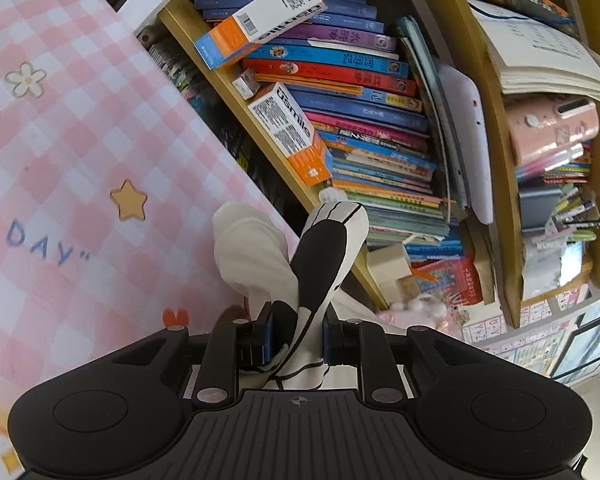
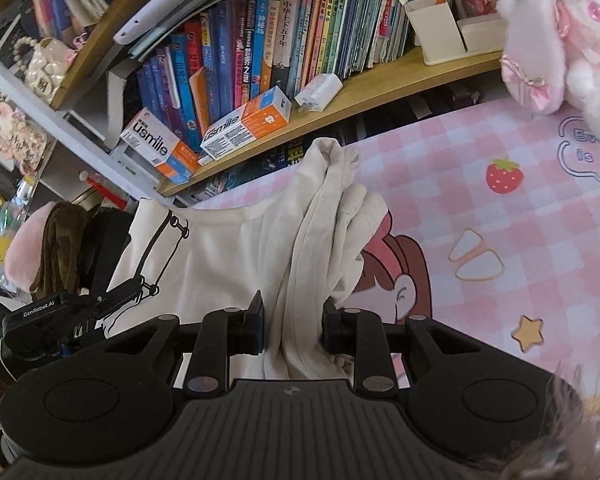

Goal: Fold clothes
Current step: 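Carry the held bundle with both grippers toward the bookshelf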

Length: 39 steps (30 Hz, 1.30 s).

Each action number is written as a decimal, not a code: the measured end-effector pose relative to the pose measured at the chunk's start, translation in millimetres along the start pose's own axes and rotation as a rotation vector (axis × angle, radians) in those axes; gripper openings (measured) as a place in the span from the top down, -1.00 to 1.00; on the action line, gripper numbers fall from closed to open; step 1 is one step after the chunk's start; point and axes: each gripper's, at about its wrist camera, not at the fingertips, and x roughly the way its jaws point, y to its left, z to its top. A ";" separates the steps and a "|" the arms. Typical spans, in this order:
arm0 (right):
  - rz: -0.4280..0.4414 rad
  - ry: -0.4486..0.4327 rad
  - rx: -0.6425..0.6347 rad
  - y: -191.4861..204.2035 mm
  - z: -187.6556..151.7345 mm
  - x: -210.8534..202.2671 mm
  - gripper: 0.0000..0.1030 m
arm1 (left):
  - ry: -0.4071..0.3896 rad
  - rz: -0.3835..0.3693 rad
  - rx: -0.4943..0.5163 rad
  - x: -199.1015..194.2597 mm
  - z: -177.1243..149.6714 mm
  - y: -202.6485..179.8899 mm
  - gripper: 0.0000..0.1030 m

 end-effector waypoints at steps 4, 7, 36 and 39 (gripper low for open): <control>-0.004 -0.004 0.003 0.0 15.8 20.1 0.55 | -0.002 0.000 -0.006 16.2 16.1 6.5 0.61; -0.002 -0.009 0.000 -0.7 29.8 35.8 0.55 | -0.011 -0.009 -0.008 28.7 27.4 11.3 0.61; 0.102 0.001 0.351 -82.8 69.3 127.5 0.35 | -0.043 0.034 -0.172 80.5 57.6 82.6 0.36; 0.061 -0.005 0.315 -76.5 71.3 122.4 0.22 | -0.070 0.056 -0.172 71.9 58.0 81.2 0.33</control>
